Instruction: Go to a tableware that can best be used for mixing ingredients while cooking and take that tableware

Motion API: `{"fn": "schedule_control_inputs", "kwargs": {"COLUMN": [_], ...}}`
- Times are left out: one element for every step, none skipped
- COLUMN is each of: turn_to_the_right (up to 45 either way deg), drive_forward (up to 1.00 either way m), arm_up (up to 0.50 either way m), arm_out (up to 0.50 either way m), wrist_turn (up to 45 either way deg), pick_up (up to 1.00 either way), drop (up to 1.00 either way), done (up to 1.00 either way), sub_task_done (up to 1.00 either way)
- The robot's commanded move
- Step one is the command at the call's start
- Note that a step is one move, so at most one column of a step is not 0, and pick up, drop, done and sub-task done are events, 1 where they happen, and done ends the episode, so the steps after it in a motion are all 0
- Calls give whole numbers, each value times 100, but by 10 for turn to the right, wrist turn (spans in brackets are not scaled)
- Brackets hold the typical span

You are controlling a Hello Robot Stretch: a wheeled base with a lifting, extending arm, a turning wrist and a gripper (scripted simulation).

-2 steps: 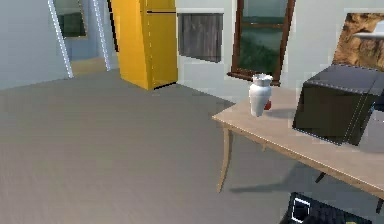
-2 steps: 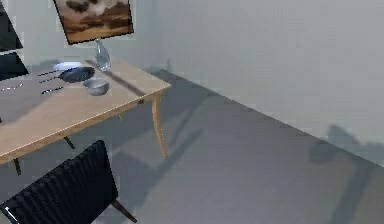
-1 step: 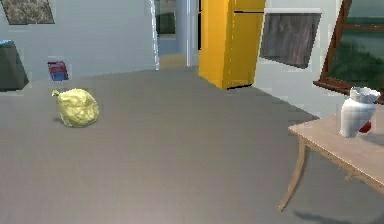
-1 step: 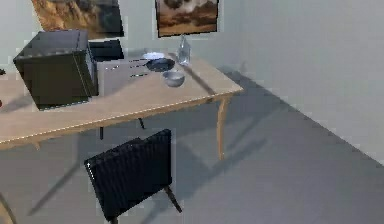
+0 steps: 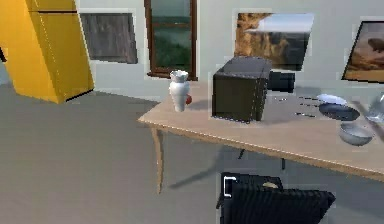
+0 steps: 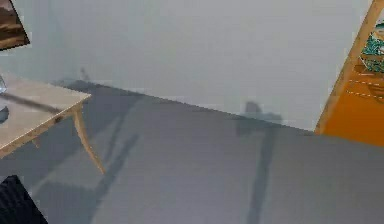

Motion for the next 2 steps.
{"fn": "schedule_control_inputs", "kwargs": {"turn_to_the_right": [450,150], "drive_forward": [0,0], "arm_up": [0,0], "arm_out": [0,0], "wrist_turn": [0,0], "pick_up": [0,0], "drop": [0,0], "done": [0,0], "sub_task_done": [0,0]}}
